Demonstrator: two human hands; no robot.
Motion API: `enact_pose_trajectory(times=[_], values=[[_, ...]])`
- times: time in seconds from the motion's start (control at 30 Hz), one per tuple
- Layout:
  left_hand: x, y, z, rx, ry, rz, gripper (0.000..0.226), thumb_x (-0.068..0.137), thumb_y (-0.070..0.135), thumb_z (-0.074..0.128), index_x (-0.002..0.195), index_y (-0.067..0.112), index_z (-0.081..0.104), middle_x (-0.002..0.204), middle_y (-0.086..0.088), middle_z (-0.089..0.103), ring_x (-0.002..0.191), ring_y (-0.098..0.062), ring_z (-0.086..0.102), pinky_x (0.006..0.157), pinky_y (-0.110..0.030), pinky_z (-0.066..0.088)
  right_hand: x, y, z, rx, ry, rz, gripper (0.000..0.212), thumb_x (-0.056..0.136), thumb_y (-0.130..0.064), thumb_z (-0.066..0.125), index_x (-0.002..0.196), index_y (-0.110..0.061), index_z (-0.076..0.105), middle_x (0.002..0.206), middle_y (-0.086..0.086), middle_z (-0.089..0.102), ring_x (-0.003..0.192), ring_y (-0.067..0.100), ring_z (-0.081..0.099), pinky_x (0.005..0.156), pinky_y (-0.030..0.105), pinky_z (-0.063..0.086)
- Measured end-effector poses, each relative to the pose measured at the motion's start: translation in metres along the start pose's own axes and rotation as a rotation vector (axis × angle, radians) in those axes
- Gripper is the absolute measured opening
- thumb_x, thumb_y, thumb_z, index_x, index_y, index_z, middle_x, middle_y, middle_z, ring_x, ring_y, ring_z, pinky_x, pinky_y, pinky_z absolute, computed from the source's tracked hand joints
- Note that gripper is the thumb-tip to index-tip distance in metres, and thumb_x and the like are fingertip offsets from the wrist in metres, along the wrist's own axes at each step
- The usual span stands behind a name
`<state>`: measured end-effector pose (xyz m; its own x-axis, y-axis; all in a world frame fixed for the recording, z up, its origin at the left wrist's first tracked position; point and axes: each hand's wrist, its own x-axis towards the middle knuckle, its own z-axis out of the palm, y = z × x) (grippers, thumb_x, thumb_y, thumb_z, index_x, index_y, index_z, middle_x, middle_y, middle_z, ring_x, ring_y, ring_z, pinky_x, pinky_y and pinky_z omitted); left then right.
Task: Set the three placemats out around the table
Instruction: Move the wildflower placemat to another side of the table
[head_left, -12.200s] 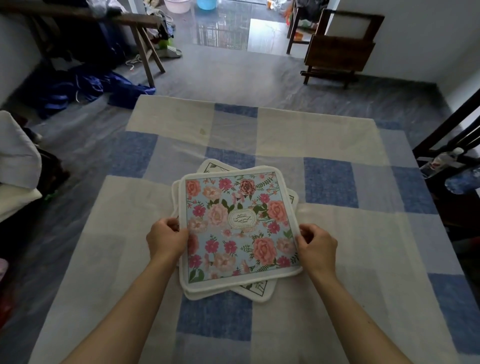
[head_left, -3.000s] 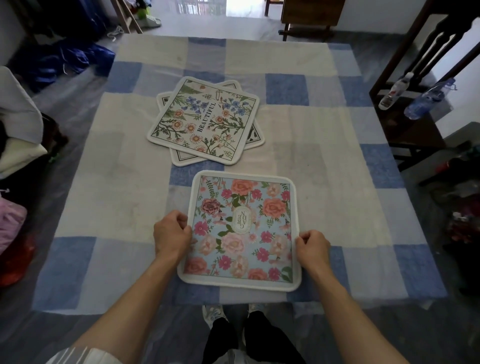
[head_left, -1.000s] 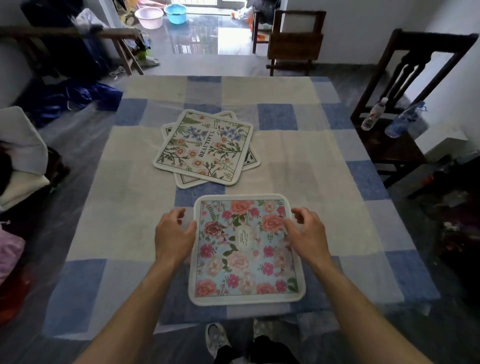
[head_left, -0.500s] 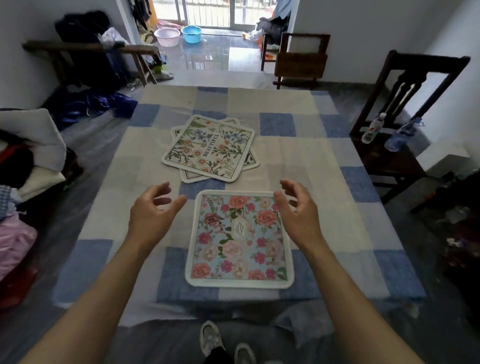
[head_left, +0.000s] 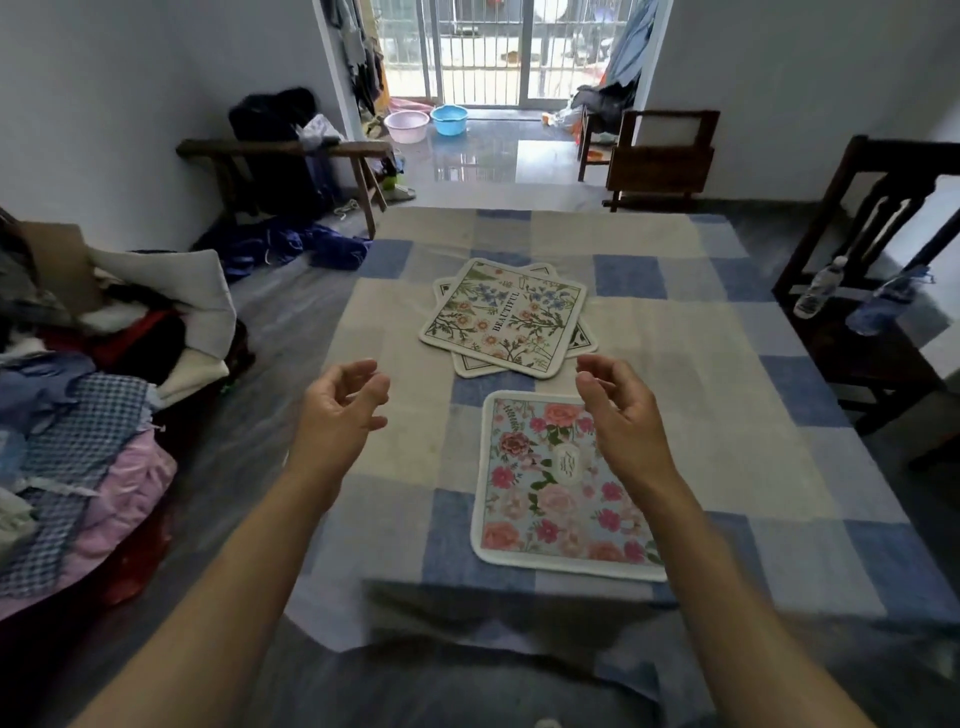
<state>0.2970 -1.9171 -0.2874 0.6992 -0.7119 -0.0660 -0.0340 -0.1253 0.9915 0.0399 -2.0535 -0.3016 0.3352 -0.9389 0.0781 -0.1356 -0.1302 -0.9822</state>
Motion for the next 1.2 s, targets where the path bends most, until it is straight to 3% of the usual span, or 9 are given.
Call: enact_pose_trajectory(times=[0.23, 0.37, 0.47, 0.67, 0.8, 0.9, 1.07, 1.2], values=[[0.033, 0.010, -0.085, -0.041, -0.147, 0.023, 0.023, 0.094, 0.020, 0.063, 0.116, 0.014, 0.062, 0.107, -0.007, 0.069, 0.091, -0.014, 0.067, 0.073, -0.032, 0.059, -0.033, -0.038, 0.096, -0.019, 0.133, -0.001, 0.027, 0.096, -0.041, 0.057, 0.120, -0.031, 0.064, 0.118, -0.012, 0.067, 0.114, 0.011, 0.062, 0.094, 0.042, 0.055], [0.049, 0.011, -0.131, -0.040, -0.222, 0.036, 0.025, 0.095, 0.018, 0.061, 0.119, 0.010, 0.061, 0.114, -0.011, 0.066, 0.092, -0.017, 0.065, 0.075, -0.034, 0.058, -0.056, -0.064, 0.141, -0.053, 0.171, -0.011, 0.038, 0.087, -0.056, 0.056, 0.119, -0.037, 0.064, 0.117, -0.016, 0.067, 0.110, 0.007, 0.063, 0.091, 0.037, 0.056], [0.066, 0.014, -0.148, -0.045, -0.263, 0.033, 0.024, 0.095, 0.020, 0.061, 0.118, 0.012, 0.062, 0.112, -0.011, 0.067, 0.093, -0.018, 0.066, 0.079, -0.039, 0.059, -0.064, -0.074, 0.165, -0.047, 0.202, -0.021, 0.031, 0.095, -0.044, 0.057, 0.122, -0.031, 0.063, 0.117, -0.013, 0.067, 0.109, 0.007, 0.063, 0.091, 0.033, 0.055], [0.110, 0.019, -0.154, -0.013, -0.331, 0.046, 0.027, 0.095, 0.025, 0.061, 0.120, 0.015, 0.062, 0.114, -0.007, 0.067, 0.096, -0.019, 0.067, 0.075, -0.032, 0.060, -0.040, -0.068, 0.205, 0.019, 0.282, -0.003, 0.022, 0.100, -0.027, 0.056, 0.120, -0.022, 0.063, 0.117, -0.004, 0.067, 0.111, 0.014, 0.064, 0.095, 0.036, 0.052], [0.143, 0.020, -0.162, 0.039, -0.355, 0.048, 0.027, 0.094, 0.027, 0.062, 0.119, 0.016, 0.063, 0.114, -0.008, 0.068, 0.098, -0.022, 0.067, 0.076, -0.035, 0.061, -0.011, -0.059, 0.230, 0.098, 0.336, 0.022, 0.019, 0.099, -0.025, 0.057, 0.117, -0.022, 0.064, 0.116, -0.003, 0.068, 0.111, 0.017, 0.064, 0.093, 0.036, 0.052], [0.171, 0.027, -0.167, 0.026, -0.373, 0.038, 0.027, 0.095, 0.027, 0.062, 0.119, 0.015, 0.063, 0.114, -0.009, 0.068, 0.101, -0.027, 0.067, 0.081, -0.042, 0.060, 0.002, -0.057, 0.247, 0.126, 0.349, 0.032, 0.015, 0.099, -0.028, 0.059, 0.112, -0.033, 0.066, 0.115, -0.010, 0.069, 0.111, 0.013, 0.064, 0.092, 0.032, 0.052], [0.224, 0.029, -0.165, 0.014, -0.471, 0.029, 0.025, 0.096, 0.027, 0.061, 0.118, 0.016, 0.063, 0.115, -0.008, 0.067, 0.103, -0.024, 0.067, 0.079, -0.034, 0.060, 0.031, -0.059, 0.274, 0.085, 0.423, 0.053, 0.013, 0.097, -0.029, 0.060, 0.106, -0.036, 0.067, 0.105, -0.019, 0.070, 0.101, 0.000, 0.065, 0.090, 0.030, 0.053], [0.276, 0.016, -0.177, -0.015, -0.552, 0.011, 0.024, 0.096, 0.026, 0.061, 0.117, 0.014, 0.063, 0.114, -0.010, 0.067, 0.102, -0.024, 0.067, 0.079, -0.034, 0.061, 0.058, -0.060, 0.320, 0.027, 0.496, 0.081, 0.016, 0.098, -0.030, 0.058, 0.113, -0.031, 0.066, 0.112, -0.013, 0.069, 0.104, 0.002, 0.064, 0.092, 0.029, 0.054]])
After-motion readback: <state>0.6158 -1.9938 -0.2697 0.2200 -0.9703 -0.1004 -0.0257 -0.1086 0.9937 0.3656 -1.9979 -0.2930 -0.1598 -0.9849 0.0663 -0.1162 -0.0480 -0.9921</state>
